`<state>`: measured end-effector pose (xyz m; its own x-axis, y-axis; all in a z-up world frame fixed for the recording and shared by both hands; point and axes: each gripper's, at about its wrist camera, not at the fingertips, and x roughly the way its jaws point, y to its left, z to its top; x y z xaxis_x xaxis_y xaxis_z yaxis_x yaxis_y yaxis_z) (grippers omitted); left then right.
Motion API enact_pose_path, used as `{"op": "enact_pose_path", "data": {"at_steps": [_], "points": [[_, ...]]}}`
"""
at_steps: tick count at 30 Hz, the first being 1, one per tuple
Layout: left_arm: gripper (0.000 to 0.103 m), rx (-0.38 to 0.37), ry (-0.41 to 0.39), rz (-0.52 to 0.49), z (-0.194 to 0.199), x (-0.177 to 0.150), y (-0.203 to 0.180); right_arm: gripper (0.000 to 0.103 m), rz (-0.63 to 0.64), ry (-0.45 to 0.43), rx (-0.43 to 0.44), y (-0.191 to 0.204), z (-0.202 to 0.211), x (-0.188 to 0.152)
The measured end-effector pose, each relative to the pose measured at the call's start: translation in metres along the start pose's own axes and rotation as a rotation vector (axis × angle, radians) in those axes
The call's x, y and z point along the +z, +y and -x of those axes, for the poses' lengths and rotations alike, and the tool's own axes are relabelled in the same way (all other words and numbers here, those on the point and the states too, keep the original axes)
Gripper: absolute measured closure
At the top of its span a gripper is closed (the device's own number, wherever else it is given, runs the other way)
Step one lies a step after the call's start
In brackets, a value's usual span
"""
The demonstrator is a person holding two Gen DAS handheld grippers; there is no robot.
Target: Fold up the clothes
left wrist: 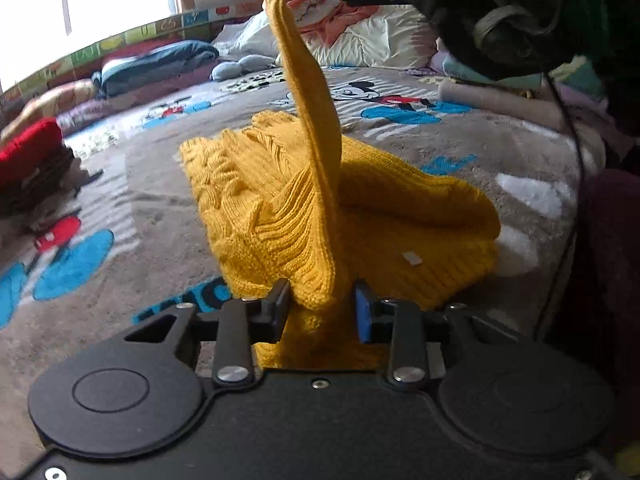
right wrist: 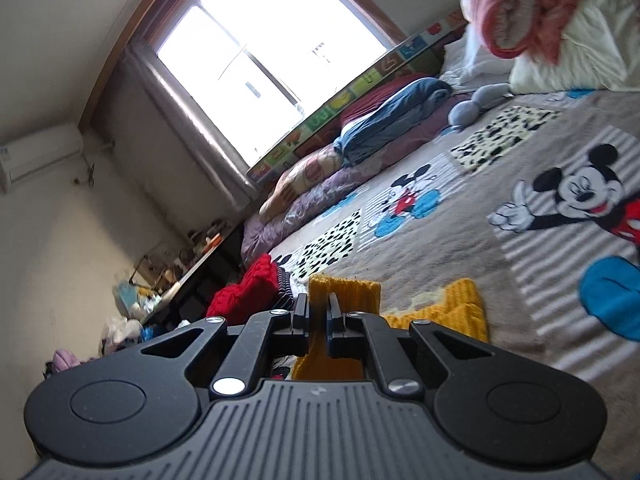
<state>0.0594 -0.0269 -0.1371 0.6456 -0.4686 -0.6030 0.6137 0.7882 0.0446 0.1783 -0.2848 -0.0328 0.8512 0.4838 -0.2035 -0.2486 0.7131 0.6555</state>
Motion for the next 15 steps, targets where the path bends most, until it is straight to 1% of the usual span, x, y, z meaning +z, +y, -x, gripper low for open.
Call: {"op": "enact_pose_path", "data": {"at_steps": [4, 7, 15], "points": [[0.071, -0.078, 0.001, 0.108, 0.002, -0.001, 0.017, 0.094, 0.036, 0.029, -0.019, 0.011, -0.023, 0.000], [0.071, -0.123, -0.003, 0.175, 0.004, -0.003, 0.026, 0.094, 0.054, 0.048, -0.039, 0.015, -0.038, -0.001], [0.071, -0.201, -0.002, 0.251, 0.001, -0.005, 0.035, 0.094, 0.070, 0.080, -0.099, 0.016, -0.078, -0.004]]}}
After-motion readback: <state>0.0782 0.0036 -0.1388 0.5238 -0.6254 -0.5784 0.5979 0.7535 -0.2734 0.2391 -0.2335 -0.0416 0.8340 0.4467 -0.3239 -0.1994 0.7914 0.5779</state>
